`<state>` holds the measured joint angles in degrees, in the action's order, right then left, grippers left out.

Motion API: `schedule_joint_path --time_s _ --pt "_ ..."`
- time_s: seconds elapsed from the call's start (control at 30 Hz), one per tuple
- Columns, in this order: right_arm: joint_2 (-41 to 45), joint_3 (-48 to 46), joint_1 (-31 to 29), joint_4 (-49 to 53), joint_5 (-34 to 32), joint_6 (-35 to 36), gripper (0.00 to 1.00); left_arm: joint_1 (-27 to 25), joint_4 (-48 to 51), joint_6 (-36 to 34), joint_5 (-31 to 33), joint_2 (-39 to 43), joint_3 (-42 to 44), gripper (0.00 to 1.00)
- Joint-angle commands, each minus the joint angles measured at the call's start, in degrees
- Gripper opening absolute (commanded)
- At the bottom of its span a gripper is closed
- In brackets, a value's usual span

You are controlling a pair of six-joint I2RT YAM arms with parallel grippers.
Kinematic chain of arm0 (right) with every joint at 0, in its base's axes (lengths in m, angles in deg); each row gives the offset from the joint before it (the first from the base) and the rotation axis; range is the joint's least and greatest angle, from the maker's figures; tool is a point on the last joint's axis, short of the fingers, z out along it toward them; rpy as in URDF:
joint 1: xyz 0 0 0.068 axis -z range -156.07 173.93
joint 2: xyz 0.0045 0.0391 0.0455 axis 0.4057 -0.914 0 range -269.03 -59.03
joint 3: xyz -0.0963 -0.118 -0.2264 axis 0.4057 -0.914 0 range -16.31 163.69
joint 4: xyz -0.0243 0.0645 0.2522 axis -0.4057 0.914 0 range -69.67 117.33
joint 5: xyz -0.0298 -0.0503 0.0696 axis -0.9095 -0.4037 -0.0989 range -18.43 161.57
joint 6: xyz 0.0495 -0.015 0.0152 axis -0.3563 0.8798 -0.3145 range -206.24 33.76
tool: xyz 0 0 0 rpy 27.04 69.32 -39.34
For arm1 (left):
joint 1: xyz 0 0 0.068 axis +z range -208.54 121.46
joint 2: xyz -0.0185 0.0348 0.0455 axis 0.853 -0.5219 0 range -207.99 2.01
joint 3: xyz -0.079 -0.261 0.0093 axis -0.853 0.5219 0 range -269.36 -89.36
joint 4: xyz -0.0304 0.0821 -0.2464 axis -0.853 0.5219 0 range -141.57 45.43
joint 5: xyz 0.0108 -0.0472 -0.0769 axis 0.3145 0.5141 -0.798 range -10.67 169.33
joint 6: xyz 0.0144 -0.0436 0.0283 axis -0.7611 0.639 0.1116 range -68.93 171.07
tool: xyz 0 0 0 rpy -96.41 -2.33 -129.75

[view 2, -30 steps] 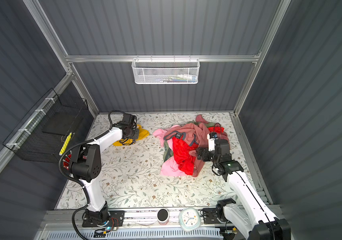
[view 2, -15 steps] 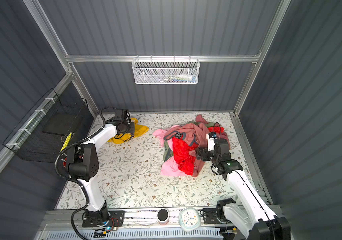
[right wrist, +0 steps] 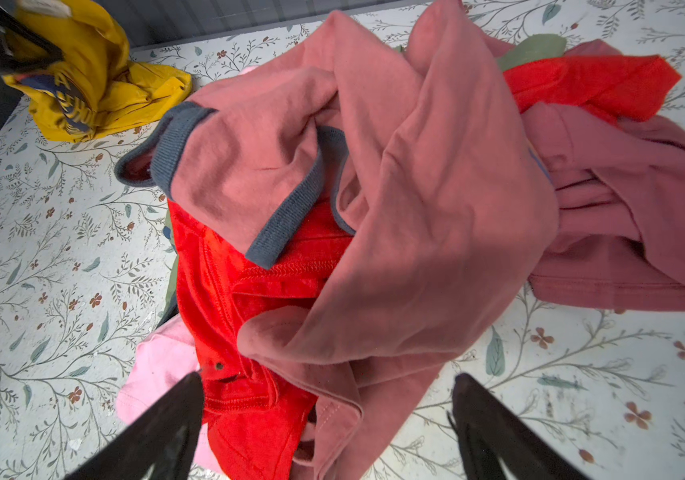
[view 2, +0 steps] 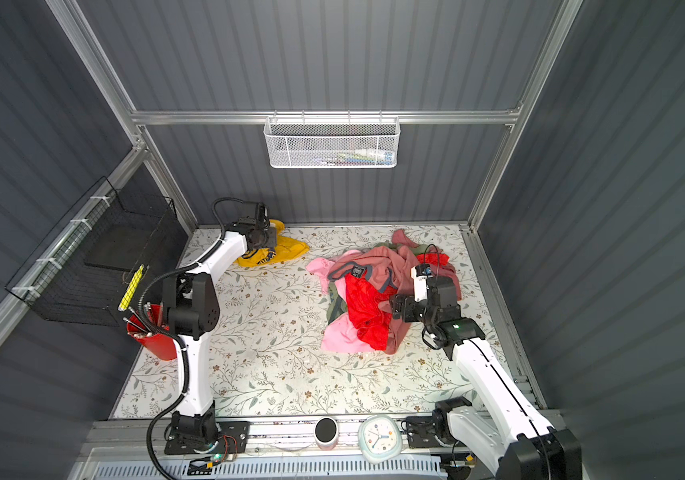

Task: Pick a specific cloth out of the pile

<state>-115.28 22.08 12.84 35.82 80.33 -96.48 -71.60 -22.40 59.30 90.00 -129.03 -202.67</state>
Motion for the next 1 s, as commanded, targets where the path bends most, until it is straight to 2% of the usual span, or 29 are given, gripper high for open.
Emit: schedule_joint_path --time_s 0.0,0.07,0.17,0.23,0.3,0.43,0.57,0.8,0.97 --pt "0.1 1.9 -0.2 0.9 -0.4 0.1 0.93 -0.9 6.7 -0.7 2.0 -4.8 -3.7 0.34" --pt "0.1 2.1 -0.2 1.2 -0.6 0.1 0.93 -1.6 7.0 -1.2 2.4 -6.5 -4.8 0.54" --pt "0.1 2.4 -0.3 1.3 -0.7 0.1 0.93 -2.1 7.1 -1.0 2.5 -8.3 -6.0 0.67" --pt "0.2 2.4 -0.3 1.4 -0.7 0.1 0.93 -2.2 7.1 -0.8 2.7 -8.9 -6.4 0.79" --pt "0.2 2.4 -0.4 1.5 -0.8 0.1 0.93 -2.3 7.5 -1.1 3.2 -9.6 -6.6 0.85" --pt "0.7 2.2 -0.4 1.7 -1.1 0.2 0.93 -2.3 10.8 -2.1 6.3 -10.9 -7.2 0.87" --pt "0.9 2.0 -0.4 1.7 -1.1 0.2 0.93 -1.6 11.6 -2.1 9.9 -9.8 -4.0 0.84" --pt "1.0 1.9 -0.4 1.7 -1.1 0.6 0.93 5.0 10.4 0.1 6.0 -6.3 2.4 0.72" --pt "1.1 1.6 -0.5 1.6 -1.0 0.4 0.93 5.9 10.7 -0.8 7.2 -4.5 5.7 0.70"
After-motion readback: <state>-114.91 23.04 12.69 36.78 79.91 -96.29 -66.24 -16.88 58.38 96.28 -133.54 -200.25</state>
